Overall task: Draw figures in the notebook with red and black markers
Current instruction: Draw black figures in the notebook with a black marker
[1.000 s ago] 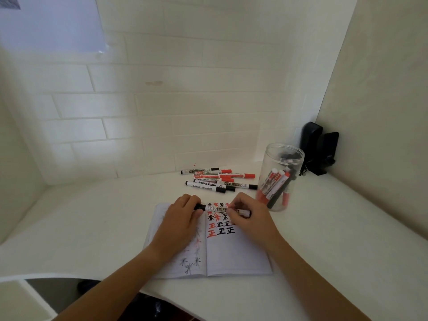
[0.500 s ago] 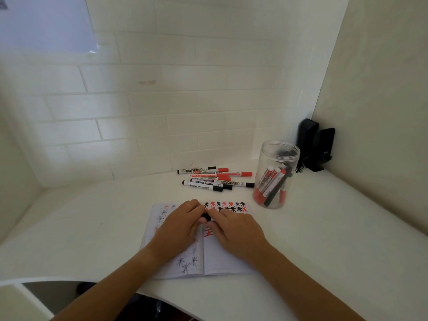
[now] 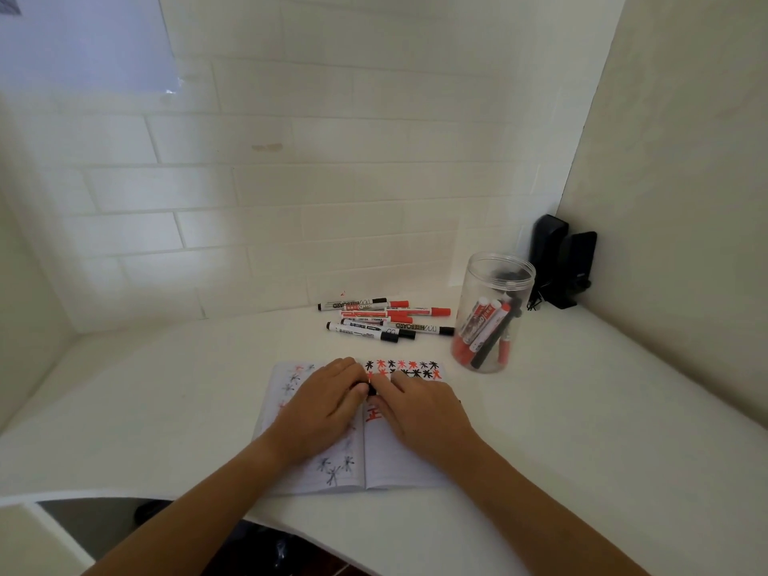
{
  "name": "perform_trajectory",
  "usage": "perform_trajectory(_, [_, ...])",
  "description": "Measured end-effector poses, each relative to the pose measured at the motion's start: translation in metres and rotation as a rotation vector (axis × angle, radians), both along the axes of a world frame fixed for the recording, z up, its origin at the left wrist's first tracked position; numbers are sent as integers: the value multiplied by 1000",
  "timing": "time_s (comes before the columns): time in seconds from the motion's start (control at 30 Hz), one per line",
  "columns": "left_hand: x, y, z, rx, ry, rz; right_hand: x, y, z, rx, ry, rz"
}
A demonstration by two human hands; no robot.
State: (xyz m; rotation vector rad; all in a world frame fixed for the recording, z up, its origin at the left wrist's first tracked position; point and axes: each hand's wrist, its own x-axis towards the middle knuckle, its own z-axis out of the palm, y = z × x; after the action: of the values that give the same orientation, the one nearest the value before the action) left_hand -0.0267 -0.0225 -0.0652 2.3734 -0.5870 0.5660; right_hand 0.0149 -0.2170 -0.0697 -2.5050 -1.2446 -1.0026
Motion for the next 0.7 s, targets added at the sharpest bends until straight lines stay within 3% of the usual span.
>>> perform_trajectory(0.7, [12, 8, -17, 100, -90, -12, -11, 7, -2, 6, -47, -132])
